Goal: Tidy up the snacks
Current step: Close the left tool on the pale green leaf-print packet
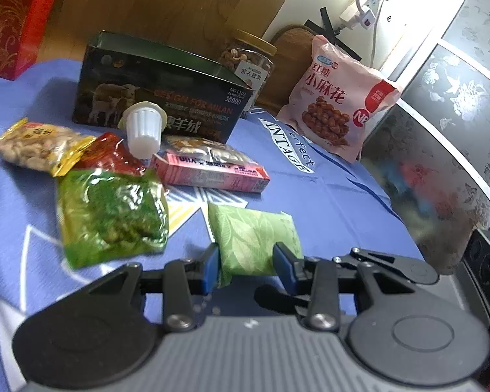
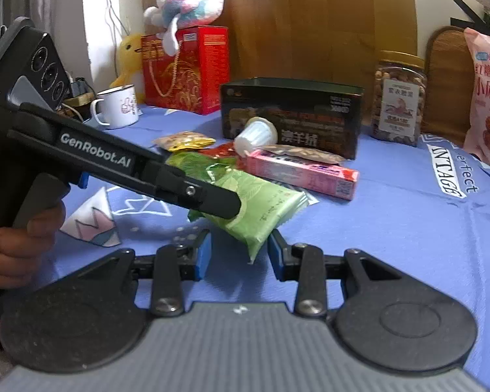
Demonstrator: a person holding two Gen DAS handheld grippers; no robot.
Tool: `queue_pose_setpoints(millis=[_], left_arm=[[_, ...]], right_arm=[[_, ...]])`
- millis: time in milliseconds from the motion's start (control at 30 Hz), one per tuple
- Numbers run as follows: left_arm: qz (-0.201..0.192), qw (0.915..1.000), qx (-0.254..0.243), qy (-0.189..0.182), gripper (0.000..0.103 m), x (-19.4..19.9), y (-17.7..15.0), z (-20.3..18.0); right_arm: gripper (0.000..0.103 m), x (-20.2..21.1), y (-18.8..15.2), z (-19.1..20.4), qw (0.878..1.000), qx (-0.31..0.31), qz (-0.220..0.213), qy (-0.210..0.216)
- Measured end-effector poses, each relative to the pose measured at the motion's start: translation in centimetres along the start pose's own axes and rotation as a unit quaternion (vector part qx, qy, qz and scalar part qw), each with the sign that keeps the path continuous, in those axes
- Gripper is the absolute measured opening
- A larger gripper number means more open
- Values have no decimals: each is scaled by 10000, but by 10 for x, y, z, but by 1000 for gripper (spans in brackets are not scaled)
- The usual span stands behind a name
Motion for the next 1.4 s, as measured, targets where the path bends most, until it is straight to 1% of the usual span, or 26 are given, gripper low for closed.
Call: queue_pose_setpoints(millis=[167, 367, 533, 567, 667, 800, 900, 1233, 1400], left_arm=[[-10, 9999, -65, 77, 35, 14, -10, -1], [46, 10000, -12, 75, 35, 25, -23, 3], [120, 9998, 60, 118, 37, 28, -33, 7], [116, 9998, 76, 124, 38, 29, -34, 8], [87, 9998, 75, 139, 44, 31, -33, 8], [10, 9999, 34, 148, 50, 35, -30, 7], [-5, 9999, 32, 154, 51, 36, -29, 7], [-4, 9999, 94, 116, 51, 39, -29, 10], [3, 9998, 162, 78, 51, 40, -29, 13]], right_arm=[[40, 5, -3, 12, 9999, 18, 47, 115], [40, 12, -11, 27, 9995, 55, 135, 283], [42, 12, -19, 32, 9987, -70, 287, 427], [42, 12, -20, 32, 9986, -84, 295, 431], [43, 12, -20, 34, 9987, -57, 271, 427], [46, 14, -19, 32, 9990, -88, 231, 384], [47, 15, -20, 30, 9991, -121, 208, 348], [49, 20, -19, 30, 9993, -107, 103, 339], [49, 19, -19, 28, 9991, -196, 78, 355]])
Point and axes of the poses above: each gripper's, at about its wrist camera, not at the fingertips, and x roughly against the way its jaws point, z to its left, y to its top, the point moved 7 cm from there along -x, roughly the way its jaws point, and after that the axes turned 5 degrees about -z, right-handed, at the moved point
